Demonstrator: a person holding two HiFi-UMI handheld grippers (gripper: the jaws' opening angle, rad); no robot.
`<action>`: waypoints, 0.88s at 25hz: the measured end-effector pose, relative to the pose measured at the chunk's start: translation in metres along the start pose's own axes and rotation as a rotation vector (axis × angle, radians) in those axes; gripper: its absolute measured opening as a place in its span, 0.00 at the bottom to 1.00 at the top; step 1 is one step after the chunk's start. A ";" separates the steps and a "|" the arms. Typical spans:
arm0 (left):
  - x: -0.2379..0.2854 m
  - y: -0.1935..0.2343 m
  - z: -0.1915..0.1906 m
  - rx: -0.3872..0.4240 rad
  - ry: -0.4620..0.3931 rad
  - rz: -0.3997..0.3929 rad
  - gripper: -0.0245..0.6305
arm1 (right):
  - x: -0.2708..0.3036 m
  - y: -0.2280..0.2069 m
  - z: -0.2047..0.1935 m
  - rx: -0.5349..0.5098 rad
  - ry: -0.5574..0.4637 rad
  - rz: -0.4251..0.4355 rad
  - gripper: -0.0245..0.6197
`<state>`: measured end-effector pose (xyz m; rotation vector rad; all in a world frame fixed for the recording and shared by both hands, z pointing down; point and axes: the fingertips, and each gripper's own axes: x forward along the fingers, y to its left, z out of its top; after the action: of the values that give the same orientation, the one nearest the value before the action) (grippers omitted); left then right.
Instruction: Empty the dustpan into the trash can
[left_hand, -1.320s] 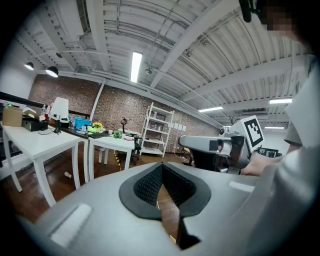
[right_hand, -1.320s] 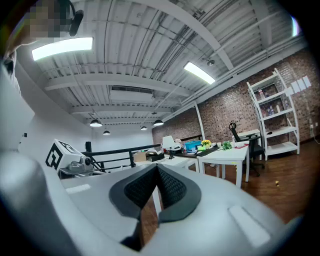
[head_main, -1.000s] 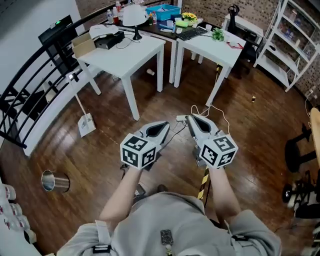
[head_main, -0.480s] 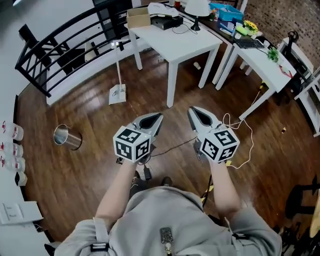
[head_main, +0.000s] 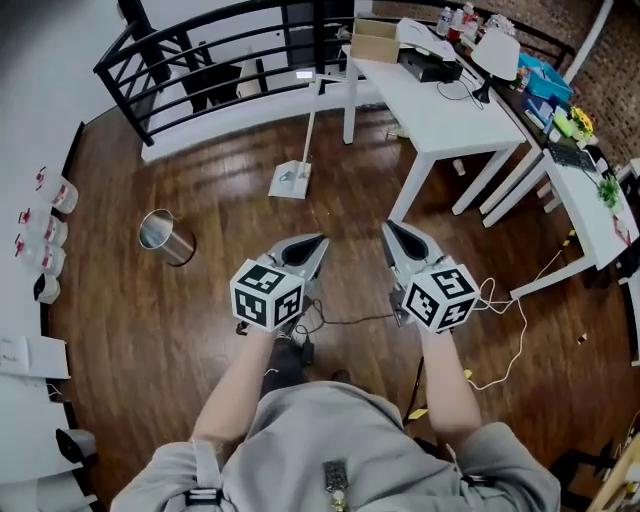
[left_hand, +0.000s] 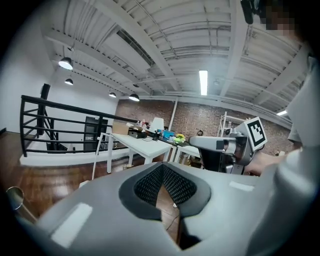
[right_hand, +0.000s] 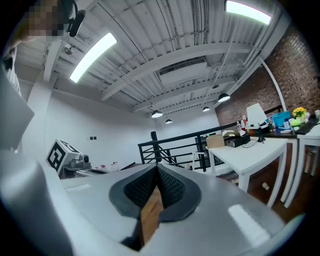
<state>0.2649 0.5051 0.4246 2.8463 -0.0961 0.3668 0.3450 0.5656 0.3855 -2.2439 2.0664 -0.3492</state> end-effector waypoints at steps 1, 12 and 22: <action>-0.001 0.015 0.002 -0.006 -0.005 0.007 0.04 | 0.015 0.003 -0.001 -0.002 0.006 0.008 0.04; 0.021 0.203 0.059 -0.028 -0.028 -0.028 0.04 | 0.214 0.003 0.017 -0.026 0.057 -0.031 0.04; 0.046 0.333 0.108 -0.023 -0.033 -0.062 0.04 | 0.344 -0.011 0.040 -0.023 0.051 -0.093 0.04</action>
<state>0.3023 0.1542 0.4210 2.8258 -0.0183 0.3041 0.3881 0.2221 0.3898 -2.3742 2.0043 -0.3943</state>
